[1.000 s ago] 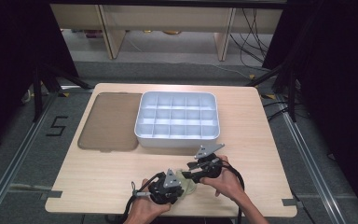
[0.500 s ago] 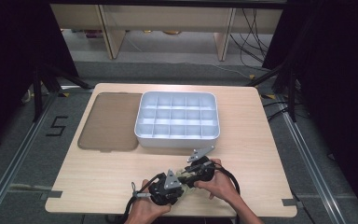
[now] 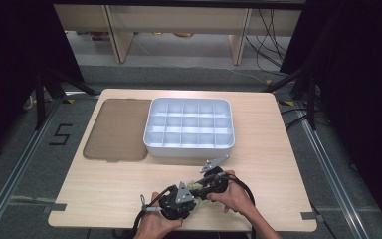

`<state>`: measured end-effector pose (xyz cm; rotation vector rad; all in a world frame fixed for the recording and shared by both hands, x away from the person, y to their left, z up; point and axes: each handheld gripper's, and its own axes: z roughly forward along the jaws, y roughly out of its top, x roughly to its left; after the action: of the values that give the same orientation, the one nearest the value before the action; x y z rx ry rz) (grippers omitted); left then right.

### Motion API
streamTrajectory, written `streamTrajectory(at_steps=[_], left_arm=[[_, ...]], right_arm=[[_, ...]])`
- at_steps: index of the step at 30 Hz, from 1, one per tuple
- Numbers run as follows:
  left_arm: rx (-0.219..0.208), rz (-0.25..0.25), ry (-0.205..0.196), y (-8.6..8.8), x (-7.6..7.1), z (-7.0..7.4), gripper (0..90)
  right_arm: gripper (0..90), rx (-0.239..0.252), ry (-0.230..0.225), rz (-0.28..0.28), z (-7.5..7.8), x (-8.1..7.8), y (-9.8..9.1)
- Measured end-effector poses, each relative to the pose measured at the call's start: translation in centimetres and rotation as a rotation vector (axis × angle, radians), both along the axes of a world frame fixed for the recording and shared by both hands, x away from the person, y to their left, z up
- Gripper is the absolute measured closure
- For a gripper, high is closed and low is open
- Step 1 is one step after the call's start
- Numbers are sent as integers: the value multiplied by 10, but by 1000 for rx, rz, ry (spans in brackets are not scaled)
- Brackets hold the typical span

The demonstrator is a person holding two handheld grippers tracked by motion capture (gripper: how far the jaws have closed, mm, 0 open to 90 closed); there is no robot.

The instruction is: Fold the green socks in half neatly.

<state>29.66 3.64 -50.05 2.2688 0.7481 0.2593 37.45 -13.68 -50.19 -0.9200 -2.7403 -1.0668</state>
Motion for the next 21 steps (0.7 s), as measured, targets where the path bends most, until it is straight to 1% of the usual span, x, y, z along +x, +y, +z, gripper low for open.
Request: streamTrajectory(at_steps=[2,3,5,6,7,8,10,13,14,15,16,17,18,19,20,21], left_arm=[[0,-4,-1,0,0,0,813],[17,-25,-14,2,3,1,813],[7,-23,-5,2,2,1,813],[6,-21,-8,1,2,1,812],[14,-21,-18,1,2,1,810],[5,-7,-3,1,0,0,809],[11,-10,-12,1,1,0,806],[-4,-11,-1,2,1,0,802],[-1,-9,-3,2,1,0,799],[1,-22,-5,2,2,1,796],[-3,-25,2,2,2,1,792],[2,-28,-2,3,3,1,789],[-7,-30,2,3,2,0,782],[-2,-43,6,3,3,1,776],[-22,-21,22,3,2,0,771],[-25,-23,24,3,2,0,764]], right_arm=[[570,2,2,4,0,0,0],[574,3,16,3,0,0,-1],[588,19,21,10,-1,2,-2],[592,28,24,-1,-2,2,-2],[596,35,38,1,-2,2,-3],[599,37,38,1,-2,2,-3],[604,37,37,1,-2,2,-3],[613,42,37,1,-2,2,-3],[620,43,37,1,-2,2,-3],[625,45,37,2,-2,2,-3],[631,48,38,5,-3,2,-4],[633,50,39,3,-3,2,-4],[639,54,41,1,-3,1,-4],[644,55,34,0,-3,1,-4],[648,58,29,-1,-3,0,-4],[651,57,30,2,-3,0,-4]])
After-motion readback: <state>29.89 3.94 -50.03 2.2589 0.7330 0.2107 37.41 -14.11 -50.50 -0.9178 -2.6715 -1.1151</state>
